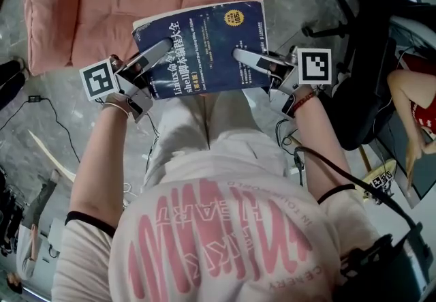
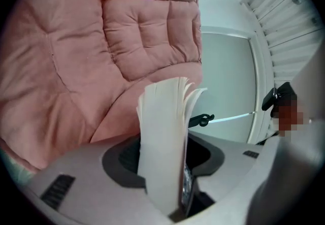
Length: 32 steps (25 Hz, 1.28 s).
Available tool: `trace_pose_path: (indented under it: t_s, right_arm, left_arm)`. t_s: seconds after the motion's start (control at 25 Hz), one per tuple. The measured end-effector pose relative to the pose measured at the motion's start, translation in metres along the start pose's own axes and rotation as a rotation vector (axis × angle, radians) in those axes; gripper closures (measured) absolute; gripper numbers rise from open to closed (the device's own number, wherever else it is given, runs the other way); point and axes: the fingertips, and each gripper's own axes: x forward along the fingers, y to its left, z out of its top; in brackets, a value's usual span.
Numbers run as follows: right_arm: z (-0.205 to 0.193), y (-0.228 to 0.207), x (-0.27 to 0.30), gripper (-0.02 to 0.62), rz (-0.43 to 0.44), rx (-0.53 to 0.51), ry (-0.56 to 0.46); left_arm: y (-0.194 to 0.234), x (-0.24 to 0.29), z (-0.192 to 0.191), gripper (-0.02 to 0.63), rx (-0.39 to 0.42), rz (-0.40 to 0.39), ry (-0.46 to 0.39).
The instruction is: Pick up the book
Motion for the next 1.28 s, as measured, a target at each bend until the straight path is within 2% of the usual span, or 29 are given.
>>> trace_pose_path:
  t_s: [0.28,0.56,0.8,0.88,0.96,1.08,1.28]
  right_arm:
    - [0.001,0.0,0.0,0.413,-0.026,0.005,0.004]
    - [0.001,0.007,-0.002,0.411,0.004,-0.07,-0.021]
    - [-0.001,0.0,-0.006,0.411,-0.017,-0.064,-0.018]
    - [-0.01,0.0,-0.013,0.411,-0.033,-0.036,-0.004]
    - [-0.022,0.0,-0.009,0.411,-0.013,0.001,-0.01]
    - [-0.008,-0.002,0.007,0.41,0.043,-0.031,-0.061]
    - [0.005,-0.005,0.001,0.408,-0.043,-0.003,-0.027]
  left_arm:
    - [0.0,0.0,0.0,0.403,-0.026,-0.049,-0.01]
    - [-0.012,-0.003,0.005,0.408,0.043,-0.085,-0.018]
    - [-0.005,0.0,0.0,0.411,0.028,-0.103,-0.034]
    - [-0.004,-0.002,-0.013,0.411,-0.006,-0.092,-0.04]
    - [-0.005,-0.013,-0.02,0.411,-0.022,-0.05,-0.027]
    - [-0.005,-0.014,0.007,0.411,0.053,-0.027,0.006]
    - [0.007,-0.003,0.009,0.413,-0.033,-0.06,-0.017]
